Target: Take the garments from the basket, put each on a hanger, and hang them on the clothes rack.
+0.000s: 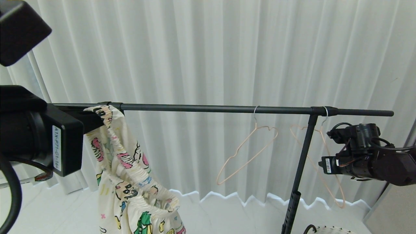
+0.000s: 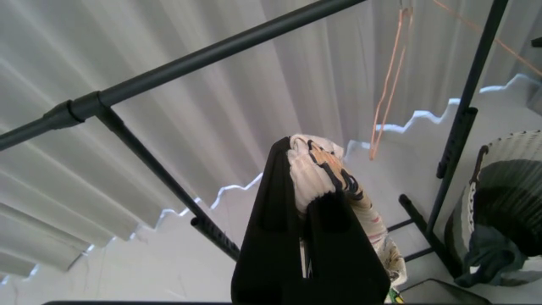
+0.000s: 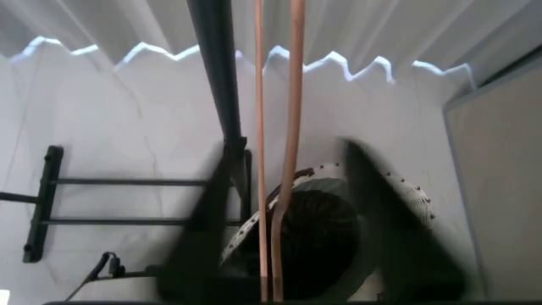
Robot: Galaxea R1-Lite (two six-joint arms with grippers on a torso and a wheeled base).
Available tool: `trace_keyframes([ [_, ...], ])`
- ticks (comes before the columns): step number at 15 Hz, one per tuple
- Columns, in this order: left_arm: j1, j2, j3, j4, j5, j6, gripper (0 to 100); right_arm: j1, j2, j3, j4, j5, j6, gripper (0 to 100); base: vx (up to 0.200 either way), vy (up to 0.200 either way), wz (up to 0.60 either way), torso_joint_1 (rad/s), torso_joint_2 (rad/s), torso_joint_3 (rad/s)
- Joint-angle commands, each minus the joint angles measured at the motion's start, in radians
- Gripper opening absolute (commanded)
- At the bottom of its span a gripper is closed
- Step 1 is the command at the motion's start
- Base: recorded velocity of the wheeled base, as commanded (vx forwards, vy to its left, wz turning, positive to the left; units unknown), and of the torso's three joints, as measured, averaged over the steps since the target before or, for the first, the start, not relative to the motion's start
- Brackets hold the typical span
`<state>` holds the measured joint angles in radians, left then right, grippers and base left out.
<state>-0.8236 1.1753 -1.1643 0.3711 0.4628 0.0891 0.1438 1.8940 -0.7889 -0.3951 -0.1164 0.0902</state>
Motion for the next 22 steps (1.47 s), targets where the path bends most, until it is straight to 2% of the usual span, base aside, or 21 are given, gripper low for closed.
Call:
trace_keyframes([
  [1,0.0,0.0,0.0,0.0,0.0,0.0,0,-0.001,0.019,0.0,-0.004,0.001,0.002,0,0.0,0.0,0.0,0.0,0.0,0.0],
  [4,0.0,0.0,0.0,0.0,0.0,0.0,0,-0.001,0.011,-0.004,-0.005,0.003,0.033,0,0.0,0.0,0.0,0.0,0.0,0.0],
  [14,0.0,-0.04,0.028,0.0,0.0,0.0,0,0.0,-0.15,0.004,-0.001,0.003,0.029,0,0.0,0.0,0.0,0.0,0.0,0.0],
  [22,0.0,-0.042,0.026,0.0,0.0,0.0,0,0.02,-0.349,0.155,-0.004,-0.006,0.006,0,0.0,0.0,0.0,0.0,0.0,0.0],
])
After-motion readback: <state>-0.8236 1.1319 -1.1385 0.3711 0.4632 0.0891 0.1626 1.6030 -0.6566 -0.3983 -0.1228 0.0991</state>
